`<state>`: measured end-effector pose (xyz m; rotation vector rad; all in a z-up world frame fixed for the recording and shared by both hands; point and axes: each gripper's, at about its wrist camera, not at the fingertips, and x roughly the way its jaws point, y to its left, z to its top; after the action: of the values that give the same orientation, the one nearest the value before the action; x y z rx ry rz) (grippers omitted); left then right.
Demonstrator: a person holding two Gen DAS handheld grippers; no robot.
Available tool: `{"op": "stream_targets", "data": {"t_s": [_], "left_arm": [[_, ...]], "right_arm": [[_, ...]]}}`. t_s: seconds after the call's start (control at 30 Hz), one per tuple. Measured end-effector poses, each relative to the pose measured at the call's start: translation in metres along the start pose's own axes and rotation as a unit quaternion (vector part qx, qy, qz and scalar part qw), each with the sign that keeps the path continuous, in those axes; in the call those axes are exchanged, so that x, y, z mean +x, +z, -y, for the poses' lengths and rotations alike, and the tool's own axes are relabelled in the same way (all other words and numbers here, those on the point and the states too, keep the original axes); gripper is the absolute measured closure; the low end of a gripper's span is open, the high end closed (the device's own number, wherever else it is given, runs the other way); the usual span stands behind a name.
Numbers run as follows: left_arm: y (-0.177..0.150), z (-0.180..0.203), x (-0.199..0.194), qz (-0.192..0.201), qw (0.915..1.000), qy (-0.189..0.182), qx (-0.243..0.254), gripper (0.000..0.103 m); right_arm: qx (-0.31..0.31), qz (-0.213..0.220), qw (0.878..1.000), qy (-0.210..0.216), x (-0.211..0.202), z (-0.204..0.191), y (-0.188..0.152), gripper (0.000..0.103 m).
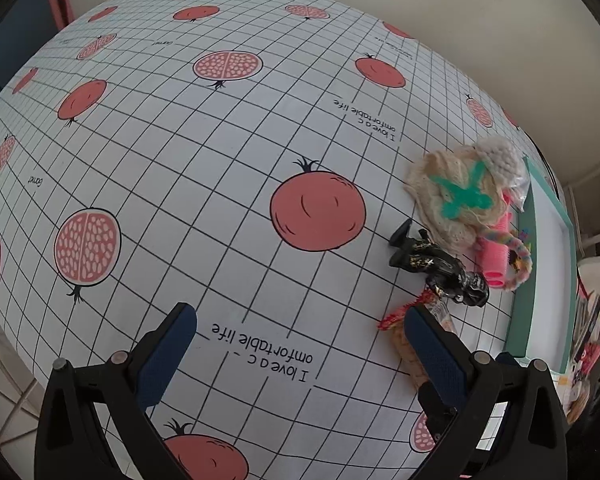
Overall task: Organize objects
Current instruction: 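Move both tools toward the biscuit packet and action figure pile, then position the right gripper over the biscuit packet while the left approaches the action figure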
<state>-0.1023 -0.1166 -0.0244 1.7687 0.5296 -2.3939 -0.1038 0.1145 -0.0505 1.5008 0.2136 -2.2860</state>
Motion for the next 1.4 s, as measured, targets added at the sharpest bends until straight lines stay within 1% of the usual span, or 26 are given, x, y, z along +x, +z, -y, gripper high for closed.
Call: {"op": "stream_targets", "data": {"t_s": [0.1,0.17,0.27,0.37,0.47,0.57,0.63,0.8,0.97,1.03,1.13,1.4], "left_arm": [[0.000,0.002,0.005,-0.005,1.0000,0.005,0.005,0.000],[-0.001,0.003,0.007,-0.007,0.9999,0.010,0.008,0.000],[0.000,0.006,0.009,-0.010,0.9997,0.019,0.010,0.000],[0.000,0.007,0.009,-0.006,0.9998,0.015,0.011,0.000],[-0.001,0.011,0.009,-0.004,0.9998,0.014,0.015,0.000],[-0.002,0.015,0.010,-0.004,0.9997,0.015,0.020,0.000],[-0.003,0.016,0.009,0.001,0.9997,0.016,0.020,0.000],[0.000,0.019,0.008,0.016,0.9996,0.007,0.023,0.000],[0.001,0.027,0.003,0.029,0.9985,-0.008,0.045,0.000],[0.001,0.030,0.001,0.038,0.9979,-0.016,0.050,0.000],[0.007,0.038,0.003,0.048,0.9967,-0.025,0.060,0.000],[0.021,0.057,-0.001,0.060,0.9892,-0.043,0.126,0.000]], "right_arm": [[0.006,-0.005,1.000,-0.002,0.008,-0.002,0.001,0.000],[0.000,-0.010,1.000,-0.013,0.013,-0.005,0.001,0.000],[-0.006,-0.015,1.000,-0.018,0.019,-0.008,0.001,0.000],[-0.015,-0.015,0.999,-0.036,0.023,-0.012,0.001,0.000],[-0.006,-0.017,0.999,-0.037,0.025,-0.011,0.002,0.000],[-0.005,-0.018,0.999,-0.047,0.025,-0.012,0.003,0.000],[-0.001,-0.019,0.998,-0.060,0.025,-0.008,0.002,0.000],[0.025,-0.019,0.997,-0.069,0.020,0.005,0.000,0.001],[0.046,-0.017,0.996,-0.073,0.018,0.017,-0.001,0.002],[0.056,-0.016,0.996,-0.069,0.011,0.028,-0.005,0.003],[0.064,-0.012,0.996,-0.062,0.007,0.032,-0.005,0.005],[0.066,-0.006,0.996,-0.059,-0.001,0.040,-0.007,0.010]]}}
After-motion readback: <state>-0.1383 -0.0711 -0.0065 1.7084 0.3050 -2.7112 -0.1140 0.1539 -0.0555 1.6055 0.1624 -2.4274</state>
